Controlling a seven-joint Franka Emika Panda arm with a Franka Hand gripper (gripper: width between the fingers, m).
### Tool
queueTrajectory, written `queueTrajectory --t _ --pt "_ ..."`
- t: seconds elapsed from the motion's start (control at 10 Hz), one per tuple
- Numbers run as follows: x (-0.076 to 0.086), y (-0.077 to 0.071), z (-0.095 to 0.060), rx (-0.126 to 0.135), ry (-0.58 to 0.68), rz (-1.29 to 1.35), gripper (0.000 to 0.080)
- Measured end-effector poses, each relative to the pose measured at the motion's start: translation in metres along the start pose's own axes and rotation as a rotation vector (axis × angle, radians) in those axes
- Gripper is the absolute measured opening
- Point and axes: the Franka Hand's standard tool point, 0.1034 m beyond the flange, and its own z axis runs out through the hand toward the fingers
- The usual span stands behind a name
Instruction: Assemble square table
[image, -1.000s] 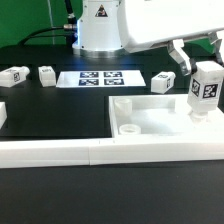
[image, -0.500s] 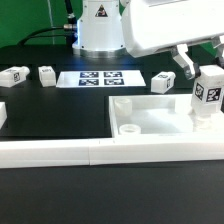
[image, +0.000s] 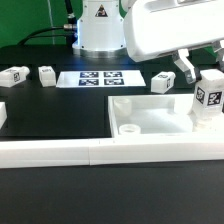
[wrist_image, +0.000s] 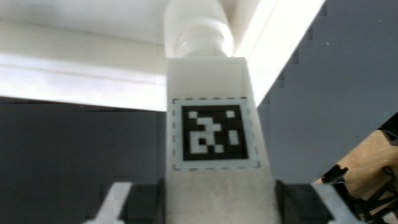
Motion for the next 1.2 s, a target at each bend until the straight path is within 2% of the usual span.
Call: queueTrajectory --t 0.4,0.5,0.6,0.7,0.8,1.2 --pt "-0.0018 0.0010 0.0029 -0.002 0.004 0.003 0.0295" --pt "-0.0018 0.0009 0.0029 -0.002 0.003 0.003 0.0349" --pt "-0.0019 0.0009 0.0030 -0.002 0.003 0.003 0.0349" --pt "-0.0020 0.0009 0.0031 -0.002 0.003 0.003 0.0560" --pt "-0.0021 0.0009 0.0031 -0.002 0.003 0.003 0.0622" --pt "-0.0022 0.0009 0.0032 -0.002 0.003 0.003 0.0648"
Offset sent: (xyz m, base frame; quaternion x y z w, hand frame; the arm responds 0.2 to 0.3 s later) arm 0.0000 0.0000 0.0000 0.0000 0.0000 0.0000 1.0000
